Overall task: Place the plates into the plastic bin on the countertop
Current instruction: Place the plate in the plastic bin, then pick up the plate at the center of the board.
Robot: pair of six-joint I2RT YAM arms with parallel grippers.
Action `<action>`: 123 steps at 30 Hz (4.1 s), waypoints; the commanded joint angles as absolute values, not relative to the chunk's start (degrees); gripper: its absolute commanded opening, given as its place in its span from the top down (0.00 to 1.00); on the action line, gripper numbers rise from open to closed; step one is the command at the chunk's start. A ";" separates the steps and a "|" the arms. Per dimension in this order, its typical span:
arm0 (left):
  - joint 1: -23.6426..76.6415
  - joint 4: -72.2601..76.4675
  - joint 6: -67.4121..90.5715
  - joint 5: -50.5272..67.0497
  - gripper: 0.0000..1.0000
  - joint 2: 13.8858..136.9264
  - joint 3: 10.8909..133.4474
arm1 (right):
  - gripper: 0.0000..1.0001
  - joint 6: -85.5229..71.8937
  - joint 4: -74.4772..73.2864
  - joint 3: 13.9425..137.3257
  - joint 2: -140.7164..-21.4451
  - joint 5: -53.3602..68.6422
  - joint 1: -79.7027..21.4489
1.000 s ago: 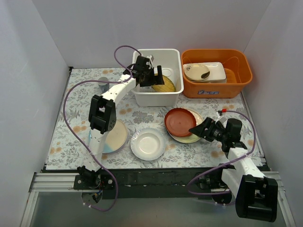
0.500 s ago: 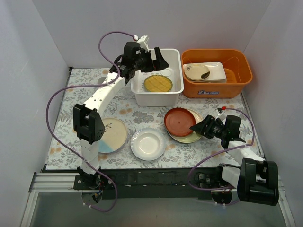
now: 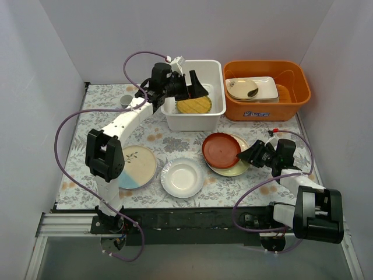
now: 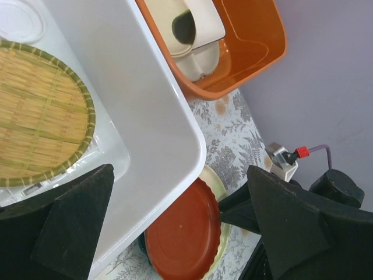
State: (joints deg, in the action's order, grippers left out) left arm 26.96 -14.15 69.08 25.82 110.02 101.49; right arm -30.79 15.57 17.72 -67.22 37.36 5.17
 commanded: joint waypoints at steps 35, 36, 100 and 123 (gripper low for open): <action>34.10 -3.69 67.85 31.38 0.02 91.76 74.18 | 0.99 -27.25 15.73 18.02 -71.63 31.20 4.75; 34.36 -3.78 67.59 31.20 0.02 91.67 74.01 | 0.99 -27.16 15.38 18.10 -71.20 31.29 4.75; 42.01 -4.40 67.59 30.50 0.12 98.61 68.47 | 0.99 -30.06 2.99 25.05 -52.12 36.03 4.83; 42.54 -4.04 68.73 31.82 0.96 99.93 68.64 | 0.99 -30.15 3.51 23.73 -51.06 35.25 4.83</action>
